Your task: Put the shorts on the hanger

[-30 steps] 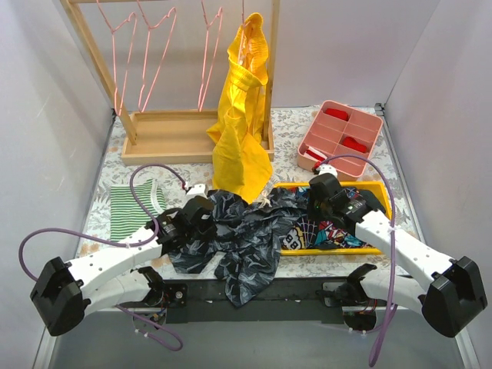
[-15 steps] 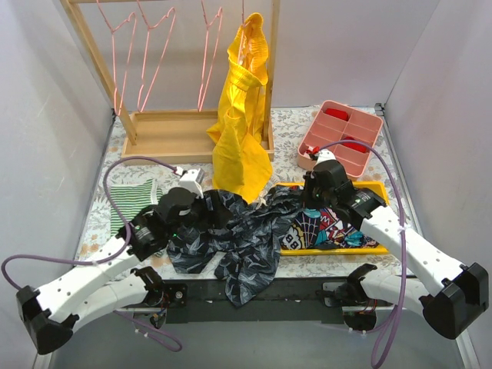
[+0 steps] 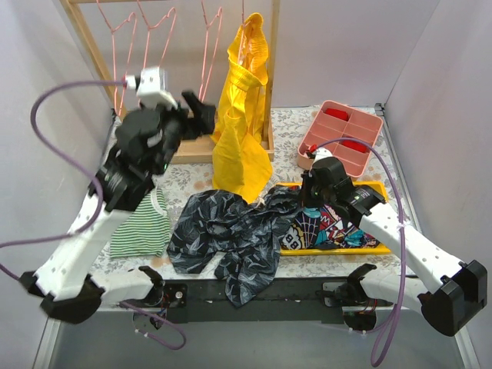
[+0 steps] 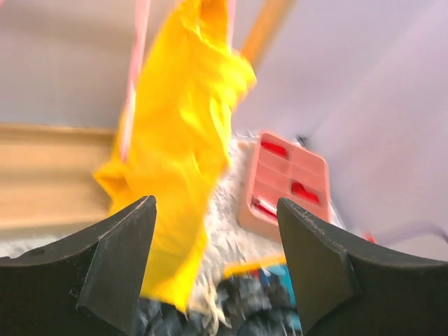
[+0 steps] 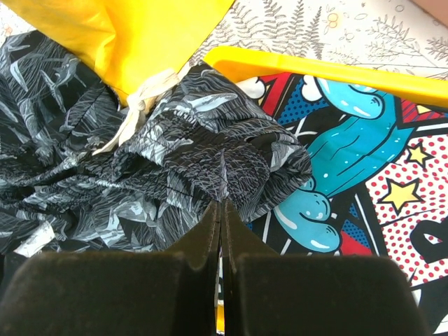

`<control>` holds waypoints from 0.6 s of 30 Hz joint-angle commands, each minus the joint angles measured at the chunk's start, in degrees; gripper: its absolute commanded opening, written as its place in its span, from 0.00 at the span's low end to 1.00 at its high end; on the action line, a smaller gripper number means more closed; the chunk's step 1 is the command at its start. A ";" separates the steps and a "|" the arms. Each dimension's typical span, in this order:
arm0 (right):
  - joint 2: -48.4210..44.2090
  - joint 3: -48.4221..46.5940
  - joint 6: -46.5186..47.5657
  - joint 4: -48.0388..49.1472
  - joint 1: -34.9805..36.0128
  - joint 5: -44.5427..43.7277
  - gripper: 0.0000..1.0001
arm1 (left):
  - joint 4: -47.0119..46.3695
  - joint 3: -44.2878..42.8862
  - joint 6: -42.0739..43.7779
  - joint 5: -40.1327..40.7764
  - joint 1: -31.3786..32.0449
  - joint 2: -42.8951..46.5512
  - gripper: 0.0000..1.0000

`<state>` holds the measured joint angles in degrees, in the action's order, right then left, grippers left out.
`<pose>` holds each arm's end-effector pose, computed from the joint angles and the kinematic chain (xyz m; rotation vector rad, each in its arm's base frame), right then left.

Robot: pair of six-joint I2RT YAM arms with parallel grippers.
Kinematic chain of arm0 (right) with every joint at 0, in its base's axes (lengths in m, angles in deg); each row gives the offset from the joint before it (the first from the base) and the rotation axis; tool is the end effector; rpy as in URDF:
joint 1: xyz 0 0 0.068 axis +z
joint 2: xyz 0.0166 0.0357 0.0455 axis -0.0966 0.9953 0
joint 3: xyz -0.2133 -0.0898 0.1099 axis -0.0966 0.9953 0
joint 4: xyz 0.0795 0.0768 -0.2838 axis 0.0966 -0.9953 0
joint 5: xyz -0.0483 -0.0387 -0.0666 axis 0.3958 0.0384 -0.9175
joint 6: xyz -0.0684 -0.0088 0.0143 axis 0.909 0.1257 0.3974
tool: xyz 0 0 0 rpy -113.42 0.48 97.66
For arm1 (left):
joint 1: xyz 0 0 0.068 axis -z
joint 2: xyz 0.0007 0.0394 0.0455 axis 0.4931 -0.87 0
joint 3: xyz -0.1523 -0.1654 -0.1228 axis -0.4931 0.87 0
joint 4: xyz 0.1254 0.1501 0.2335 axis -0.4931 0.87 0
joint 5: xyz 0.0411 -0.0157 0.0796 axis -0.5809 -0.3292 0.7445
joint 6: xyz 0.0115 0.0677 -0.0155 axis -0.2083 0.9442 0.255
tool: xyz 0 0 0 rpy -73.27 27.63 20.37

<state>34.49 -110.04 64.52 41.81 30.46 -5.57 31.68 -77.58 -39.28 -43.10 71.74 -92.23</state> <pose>0.2456 0.1690 0.2593 -0.1445 2.2774 0.4180 0.2145 -0.1623 0.5020 -0.6168 1.6307 -1.0093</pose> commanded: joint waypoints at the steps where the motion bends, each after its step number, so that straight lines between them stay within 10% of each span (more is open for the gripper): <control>1: 0.07 -2.29 1.26 0.95 -0.06 1.37 0.01 | 3.63 -18.92 7.18 -7.44 -10.62 -16.92 0.68; 12: -0.46 -1.06 1.26 1.22 -0.06 3.13 0.01 | 8.21 -46.40 14.91 -17.59 -20.92 -42.54 0.56; 18: -1.60 -0.62 1.00 1.39 -0.06 3.48 0.01 | 6.46 -45.38 16.76 -15.84 -21.28 -45.36 0.51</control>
<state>34.55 -110.02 64.78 41.84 30.46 -3.25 38.13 -122.10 -25.45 -58.75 50.95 -139.07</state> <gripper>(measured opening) 0.022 0.522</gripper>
